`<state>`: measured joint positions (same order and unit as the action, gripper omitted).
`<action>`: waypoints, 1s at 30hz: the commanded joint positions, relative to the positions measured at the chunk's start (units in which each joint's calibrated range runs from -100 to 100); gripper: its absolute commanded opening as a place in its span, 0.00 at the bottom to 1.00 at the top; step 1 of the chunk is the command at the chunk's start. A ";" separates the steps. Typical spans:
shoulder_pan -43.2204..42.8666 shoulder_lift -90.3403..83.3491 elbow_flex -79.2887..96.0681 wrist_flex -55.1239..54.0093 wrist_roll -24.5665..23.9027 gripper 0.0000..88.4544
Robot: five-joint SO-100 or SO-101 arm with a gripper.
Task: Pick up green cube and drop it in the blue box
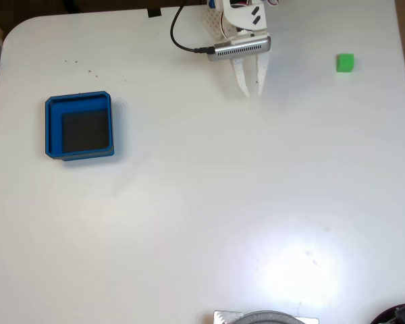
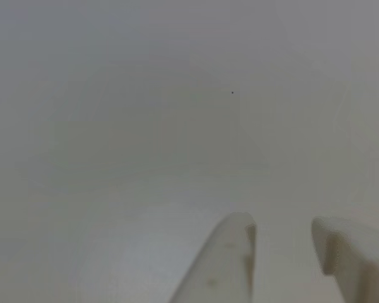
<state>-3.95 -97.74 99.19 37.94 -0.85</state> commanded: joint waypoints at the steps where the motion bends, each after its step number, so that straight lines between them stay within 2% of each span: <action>1: -0.33 -1.00 0.45 -0.72 -0.15 0.02; 23: -0.25 0.50 -6.82 -1.29 -0.24 0.02; 30: -0.33 5.77 -11.58 -1.29 -0.24 0.02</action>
<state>-4.09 -94.24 93.02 37.94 -1.00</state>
